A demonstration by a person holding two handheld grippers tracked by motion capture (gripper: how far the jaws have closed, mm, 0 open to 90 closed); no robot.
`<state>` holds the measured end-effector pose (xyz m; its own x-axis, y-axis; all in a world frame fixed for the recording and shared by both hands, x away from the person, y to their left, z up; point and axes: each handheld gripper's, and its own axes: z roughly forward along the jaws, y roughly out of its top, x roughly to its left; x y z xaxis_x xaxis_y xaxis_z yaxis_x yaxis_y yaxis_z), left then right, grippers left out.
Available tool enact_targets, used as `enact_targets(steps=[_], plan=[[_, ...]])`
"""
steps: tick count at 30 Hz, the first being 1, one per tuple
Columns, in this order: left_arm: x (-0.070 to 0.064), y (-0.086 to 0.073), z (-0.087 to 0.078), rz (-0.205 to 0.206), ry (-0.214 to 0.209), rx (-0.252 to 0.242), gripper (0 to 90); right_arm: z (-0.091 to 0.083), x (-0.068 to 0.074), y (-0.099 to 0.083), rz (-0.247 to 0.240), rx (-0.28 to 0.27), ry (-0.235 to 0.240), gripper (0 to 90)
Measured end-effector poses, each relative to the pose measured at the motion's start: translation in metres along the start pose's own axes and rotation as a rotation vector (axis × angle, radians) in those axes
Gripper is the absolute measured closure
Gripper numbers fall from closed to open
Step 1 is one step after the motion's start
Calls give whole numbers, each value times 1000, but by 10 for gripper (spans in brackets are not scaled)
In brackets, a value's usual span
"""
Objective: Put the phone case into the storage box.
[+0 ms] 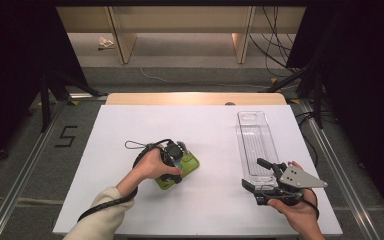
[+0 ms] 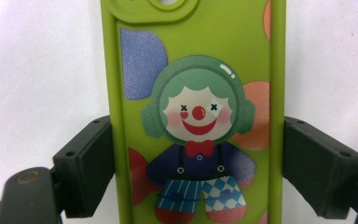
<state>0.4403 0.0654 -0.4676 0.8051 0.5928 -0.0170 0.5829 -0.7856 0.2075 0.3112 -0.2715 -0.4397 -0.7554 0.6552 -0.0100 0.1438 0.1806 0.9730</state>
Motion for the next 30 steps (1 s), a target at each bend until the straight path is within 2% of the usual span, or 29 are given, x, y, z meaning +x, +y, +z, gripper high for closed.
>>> enact_targets(steps=[5, 8, 12, 15, 16, 23, 30], plan=[[0, -2, 0, -1, 2, -17, 161, 0, 0, 0, 0, 1, -2, 157], [-2, -5, -1, -12, -3, -49, 161, 0, 0, 0, 0, 0, -3, 157], [-4, -6, -3, -9, 0, -69, 161, 1, 0, -1, 0, 0, -5, 156], [-5, -8, -7, -9, 6, -116, 161, 1, 0, 0, -1, 1, -6, 156], [-5, -8, -7, -9, 6, -116, 161, 1, 0, 0, -1, 1, -6, 156], [-5, -15, -15, -23, 28, -202, 161, 0, 0, 0, 0, 0, -8, 156], [-6, -24, -22, -57, 39, -288, 161, 1, 0, -1, 0, 1, -10, 156]])
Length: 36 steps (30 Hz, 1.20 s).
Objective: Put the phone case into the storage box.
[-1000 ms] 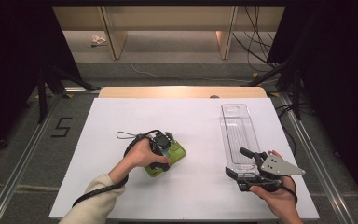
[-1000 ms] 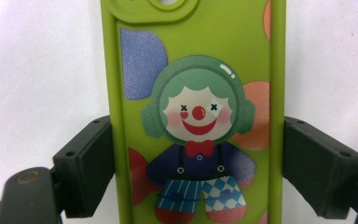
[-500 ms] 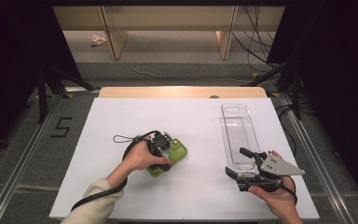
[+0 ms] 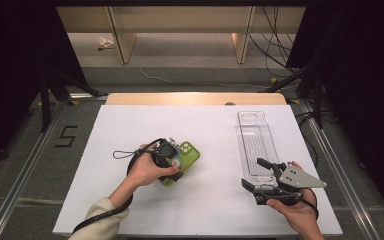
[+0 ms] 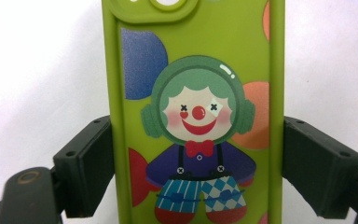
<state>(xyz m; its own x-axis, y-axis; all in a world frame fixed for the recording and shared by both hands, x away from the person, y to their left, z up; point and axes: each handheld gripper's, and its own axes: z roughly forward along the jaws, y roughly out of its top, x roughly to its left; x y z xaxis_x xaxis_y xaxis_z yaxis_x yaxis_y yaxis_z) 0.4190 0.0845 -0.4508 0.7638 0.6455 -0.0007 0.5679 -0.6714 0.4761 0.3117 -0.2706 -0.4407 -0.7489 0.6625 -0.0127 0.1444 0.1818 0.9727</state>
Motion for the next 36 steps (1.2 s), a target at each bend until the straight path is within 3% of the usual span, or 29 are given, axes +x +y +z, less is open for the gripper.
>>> enact_targets(steps=[5, 14, 36], plan=[[-2, -5, -7, -33, 20, -77, 161, 0, 0, 0, 0, 1, 1, 156], [-6, -14, -12, -44, 33, -197, 161, 1, 1, 0, -3, 2, -1, 156], [-12, -22, -25, -55, 76, -365, 161, 2, 1, 4, 1, -4, -6, 155]])
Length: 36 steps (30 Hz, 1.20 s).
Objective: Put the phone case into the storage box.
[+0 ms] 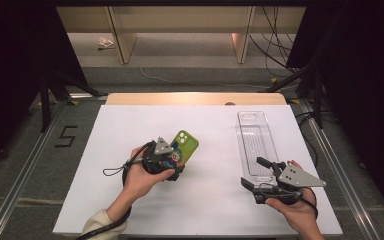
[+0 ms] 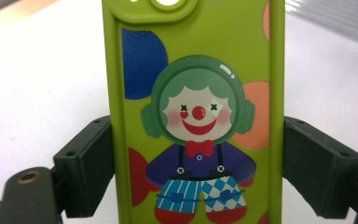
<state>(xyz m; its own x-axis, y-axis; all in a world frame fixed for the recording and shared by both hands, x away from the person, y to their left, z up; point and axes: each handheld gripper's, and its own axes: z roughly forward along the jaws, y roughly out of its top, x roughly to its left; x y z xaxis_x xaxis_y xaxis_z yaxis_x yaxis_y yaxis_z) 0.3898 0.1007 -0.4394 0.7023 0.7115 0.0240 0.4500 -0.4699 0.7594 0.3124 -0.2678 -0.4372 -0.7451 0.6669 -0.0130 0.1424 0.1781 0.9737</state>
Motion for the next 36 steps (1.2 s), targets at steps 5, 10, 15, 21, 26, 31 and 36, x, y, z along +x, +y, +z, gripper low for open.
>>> enact_targets(steps=[5, 10, 15, 21, 26, 31, 36], plan=[[0, 0, -2, -5, 9, -19, 161, 2, 1, 4, -5, -5, -2, 155], [0, 1, -3, -3, 3, -27, 161, 4, 2, 8, -11, -3, -2, 150], [1, 1, -5, -8, 6, -38, 161, 7, 1, 14, -15, -9, -9, 149], [-1, 3, -7, -3, 16, -66, 161, 10, 1, 19, -16, -15, -17, 149], [-3, 4, -8, 0, 13, -83, 161, 15, 2, 22, -12, -10, -18, 147], [-6, 4, -7, 17, 6, -81, 161, 19, 3, 25, -13, -10, -22, 145], [-8, 6, -8, 23, 4, -88, 161, 21, 6, 29, -20, -7, -24, 142]])
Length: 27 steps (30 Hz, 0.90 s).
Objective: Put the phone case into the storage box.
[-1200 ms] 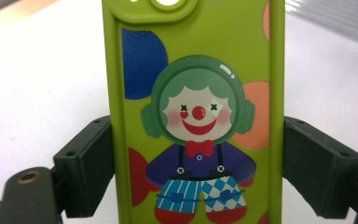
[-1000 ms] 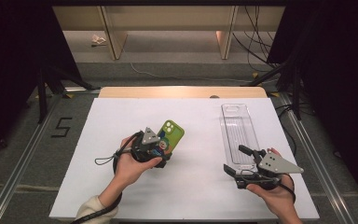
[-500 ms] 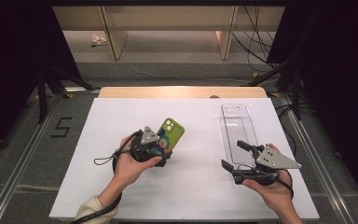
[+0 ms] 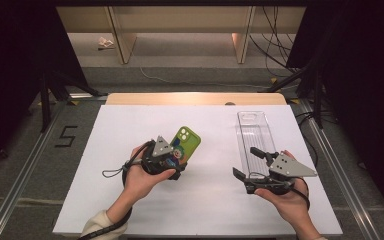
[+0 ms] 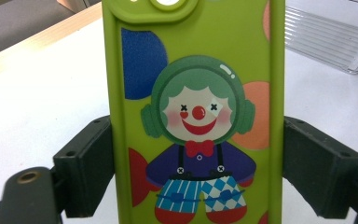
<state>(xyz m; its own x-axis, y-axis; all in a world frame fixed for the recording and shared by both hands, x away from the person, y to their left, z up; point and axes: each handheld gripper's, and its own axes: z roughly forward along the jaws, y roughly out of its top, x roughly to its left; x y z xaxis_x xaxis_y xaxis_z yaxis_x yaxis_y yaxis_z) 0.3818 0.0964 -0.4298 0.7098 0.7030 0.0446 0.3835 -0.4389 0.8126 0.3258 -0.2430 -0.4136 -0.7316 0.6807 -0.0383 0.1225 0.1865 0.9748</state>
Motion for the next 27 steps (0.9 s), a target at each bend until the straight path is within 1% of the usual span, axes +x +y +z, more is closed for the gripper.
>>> enact_targets(steps=[7, 14, 21, 27], plan=[[-4, 1, -1, 8, -6, -12, 161, 5, 2, 6, -2, -6, -2, 141], [-7, 1, 0, 18, -9, -12, 161, 10, 2, 10, 2, -5, -7, 139], [-10, 3, -3, 22, -6, -23, 161, 18, 2, 16, -2, -10, -7, 138], [-12, 2, -2, 27, -7, -29, 161, 27, 3, 20, -3, -2, -4, 128]])
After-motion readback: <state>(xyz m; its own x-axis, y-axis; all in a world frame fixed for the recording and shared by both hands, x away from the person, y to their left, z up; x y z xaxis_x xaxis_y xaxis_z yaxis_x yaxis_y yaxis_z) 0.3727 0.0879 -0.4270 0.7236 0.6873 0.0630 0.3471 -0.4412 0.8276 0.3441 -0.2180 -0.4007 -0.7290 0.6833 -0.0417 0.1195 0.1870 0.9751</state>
